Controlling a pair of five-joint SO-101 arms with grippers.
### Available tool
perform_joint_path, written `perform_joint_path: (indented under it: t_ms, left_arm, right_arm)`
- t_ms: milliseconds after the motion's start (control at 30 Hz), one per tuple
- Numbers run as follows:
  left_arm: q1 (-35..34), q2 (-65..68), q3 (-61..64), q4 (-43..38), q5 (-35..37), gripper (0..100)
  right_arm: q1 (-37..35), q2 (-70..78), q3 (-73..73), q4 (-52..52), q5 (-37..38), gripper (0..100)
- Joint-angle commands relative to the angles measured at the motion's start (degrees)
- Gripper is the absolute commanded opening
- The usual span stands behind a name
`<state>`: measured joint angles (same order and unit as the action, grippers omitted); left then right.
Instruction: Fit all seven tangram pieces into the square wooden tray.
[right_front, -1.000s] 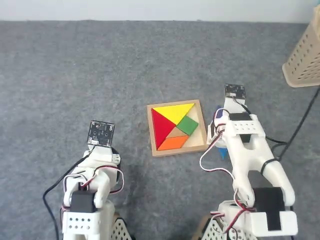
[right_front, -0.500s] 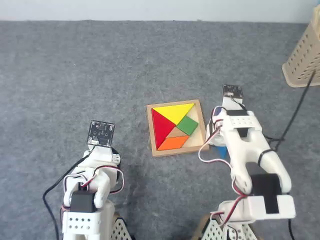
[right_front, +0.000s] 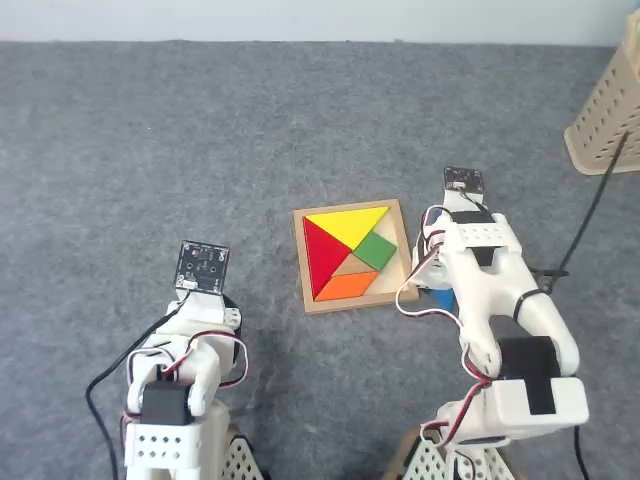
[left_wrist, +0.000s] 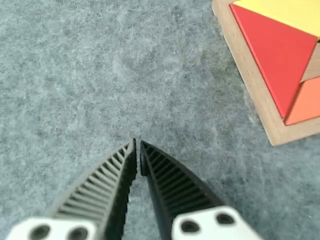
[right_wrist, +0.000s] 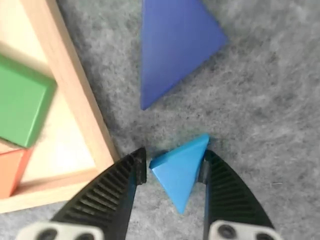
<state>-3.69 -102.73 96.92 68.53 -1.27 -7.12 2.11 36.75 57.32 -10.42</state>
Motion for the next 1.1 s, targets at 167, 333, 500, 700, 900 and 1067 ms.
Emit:
perform_joint_path:
  t_ms: [167, 333, 500, 700, 900, 1067]
  left_arm:
    - [-0.3, -0.2, -0.3, 0.3, 0.5, 1]
    - [-0.3, -0.2, -0.3, 0.3, 0.5, 1]
    - [-0.3, -0.2, -0.3, 0.3, 0.5, 1]
    - [-0.3, -0.2, -0.3, 0.3, 0.5, 1]
    - [-0.3, -0.2, -0.3, 0.3, 0.5, 1]
    - [-0.3, -0.2, -0.3, 0.3, 0.5, 1]
  right_arm:
    - [-0.1, 0.6, -1.7, 3.7, 2.5, 17.7]
    - [-0.2, 0.6, -1.7, 3.4, 2.5, 17.7]
    - [-0.2, 0.6, -1.8, 3.3, 2.5, 17.7]
    - [-0.2, 0.6, -1.8, 3.2, 2.3, 13.1]
    - [-0.1, 0.6, -2.0, 3.2, 2.9, 11.0]
    - [0.0, 0.6, -4.0, 3.8, 13.8, 10.6]
